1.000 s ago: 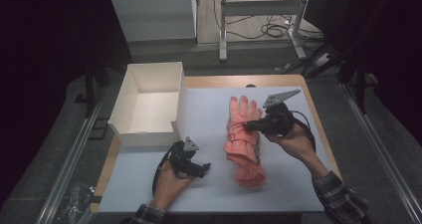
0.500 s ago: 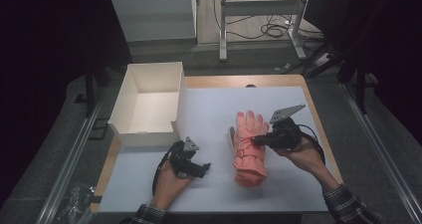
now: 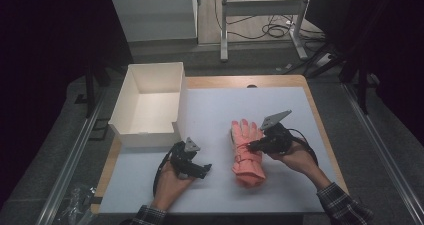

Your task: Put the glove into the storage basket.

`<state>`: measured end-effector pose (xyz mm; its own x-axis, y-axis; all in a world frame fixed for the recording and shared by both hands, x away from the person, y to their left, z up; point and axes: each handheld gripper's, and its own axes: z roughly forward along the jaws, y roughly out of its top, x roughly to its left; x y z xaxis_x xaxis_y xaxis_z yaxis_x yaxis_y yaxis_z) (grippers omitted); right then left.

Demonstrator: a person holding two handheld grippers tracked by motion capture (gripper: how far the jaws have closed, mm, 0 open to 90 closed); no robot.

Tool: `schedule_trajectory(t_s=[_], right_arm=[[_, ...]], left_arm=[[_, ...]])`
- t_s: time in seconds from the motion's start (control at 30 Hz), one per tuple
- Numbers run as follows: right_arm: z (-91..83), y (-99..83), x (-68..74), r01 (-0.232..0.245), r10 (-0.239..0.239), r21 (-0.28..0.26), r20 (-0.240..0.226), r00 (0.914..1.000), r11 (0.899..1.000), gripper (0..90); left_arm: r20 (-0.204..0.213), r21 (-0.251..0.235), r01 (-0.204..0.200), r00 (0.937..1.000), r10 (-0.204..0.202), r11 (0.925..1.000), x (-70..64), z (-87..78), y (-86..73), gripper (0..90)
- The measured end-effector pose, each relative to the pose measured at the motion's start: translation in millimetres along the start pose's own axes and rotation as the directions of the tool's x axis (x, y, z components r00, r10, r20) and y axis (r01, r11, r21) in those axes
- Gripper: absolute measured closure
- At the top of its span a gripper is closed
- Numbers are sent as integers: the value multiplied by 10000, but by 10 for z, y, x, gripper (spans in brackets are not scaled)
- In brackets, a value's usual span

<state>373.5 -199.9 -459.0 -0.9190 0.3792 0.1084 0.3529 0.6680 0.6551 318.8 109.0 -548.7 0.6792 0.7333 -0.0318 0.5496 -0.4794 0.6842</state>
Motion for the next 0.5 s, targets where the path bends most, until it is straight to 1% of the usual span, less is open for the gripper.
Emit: schedule_trajectory(t_s=[0.1, 0.17, 0.3, 0.37, 0.4, 0.43, 0.5], right_arm=[[54, -31, -12, 6, -7, -37, -69, 10000, 10000, 800], [57, -46, -12, -117, 116, -69, -65, 9999, 9999, 781], [26, -63, -13, -346, 348, -224, 114, 9993, 9991, 685], [-20, -62, -9, -435, 443, -410, 196, 9988, 9982, 640], [-44, -63, -7, -444, 458, -542, 258, 9986, 9975, 603], [-74, -65, -4, -495, 521, -706, 351, 9980, 9963, 584], [-117, -77, -10, -621, 660, -937, 388, 9971, 9937, 559]], left_arm=[[-1, -3, 3, 10000, -3, 10000, 0, 0, 0, 0], [-2, -2, 2, 10000, -2, 10000, 0, 0, 0, 0], [-1, -2, 5, 10000, -5, 10000, 0, 0, 0, 0], [-3, 0, -1, 10000, 1, 10000, 0, 0, 0, 0], [-3, -3, 3, 10000, -3, 10000, 0, 1, 0, 0], [-2, -2, 1, 10000, -1, 10000, 0, 1, 0, 0], [-1, -1, 3, 10000, -3, 10000, 0, 0, 0, 0]])
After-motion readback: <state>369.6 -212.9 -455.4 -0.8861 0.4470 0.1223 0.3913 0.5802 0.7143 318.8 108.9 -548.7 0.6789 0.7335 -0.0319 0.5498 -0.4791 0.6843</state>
